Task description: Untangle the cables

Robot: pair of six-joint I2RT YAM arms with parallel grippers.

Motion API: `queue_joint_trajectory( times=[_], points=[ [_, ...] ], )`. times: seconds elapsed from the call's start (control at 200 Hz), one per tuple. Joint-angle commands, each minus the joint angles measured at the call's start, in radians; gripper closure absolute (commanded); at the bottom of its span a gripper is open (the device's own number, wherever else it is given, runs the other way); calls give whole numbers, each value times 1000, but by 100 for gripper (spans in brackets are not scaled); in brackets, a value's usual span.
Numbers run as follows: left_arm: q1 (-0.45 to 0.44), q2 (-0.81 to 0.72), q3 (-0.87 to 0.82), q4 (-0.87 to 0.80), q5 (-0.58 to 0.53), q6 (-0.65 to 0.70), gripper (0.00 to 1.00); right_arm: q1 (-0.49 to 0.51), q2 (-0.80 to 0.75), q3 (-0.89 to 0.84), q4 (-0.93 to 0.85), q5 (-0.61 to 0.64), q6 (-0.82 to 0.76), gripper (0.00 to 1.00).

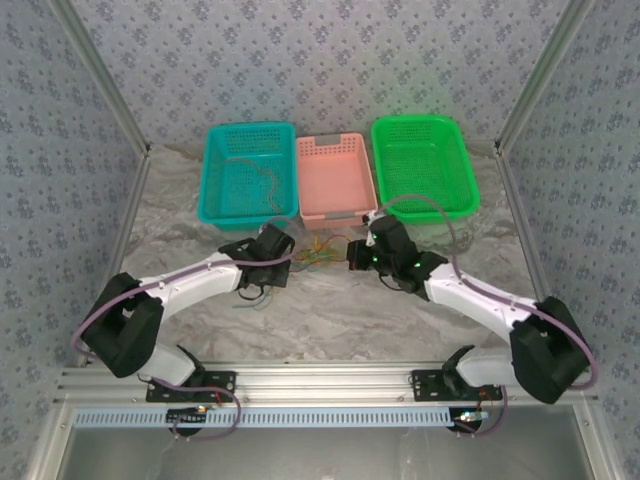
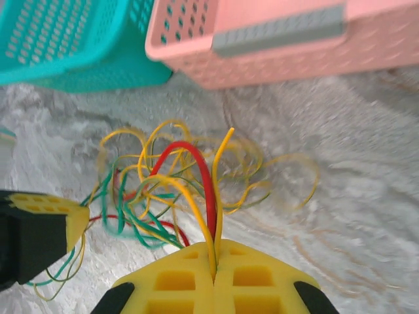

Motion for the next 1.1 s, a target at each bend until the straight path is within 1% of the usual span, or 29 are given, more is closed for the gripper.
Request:
queue_joint_trajectory(
  times=[0.0, 0.1, 0.26, 0.34, 0.5, 0.575, 0.635, 0.73, 0.839, 0.899, 0.974, 1.039, 1.094],
  points=[
    [23, 2, 25, -67, -84, 6, 100, -51, -77, -19, -82, -2, -37, 100],
    [30, 0, 33, -65, -99, 8, 100, -85, -122, -32, -109, -13, -45, 100],
    [38, 18, 63, -94, -159, -6, 100, -89, -156, -41, -152, 19, -55, 100],
    [39, 23, 73, -99, -167, 1, 100, -87, -164, -51, -164, 52, -51, 100],
    [42, 28, 89, -124, -219, -3, 100, -84, -207, -92, -167, 115, -31, 100],
    [44, 22, 89, -114, -196, 2, 100, -81, -221, -119, -133, 98, -31, 100],
    [44, 19, 87, -95, -166, 3, 100, -74, -204, -133, -89, 40, -45, 100],
    [44, 22, 90, -68, -129, -7, 100, -36, -144, -137, -19, -73, -79, 83],
    [44, 15, 83, -31, -96, -10, 100, 35, -93, -134, -23, -110, -95, 62],
    [44, 11, 75, -6, -74, 0, 100, 65, -86, -143, -35, -106, -85, 56],
    [44, 6, 62, 22, -55, 21, 100, 78, -110, -172, -41, -103, -74, 49],
    [42, -1, 47, 43, -46, 42, 100, 74, -161, -197, -50, -81, -68, 47],
    [43, -11, 34, 56, -44, 64, 100, 52, -212, -210, -58, -64, -72, 46]
  ],
)
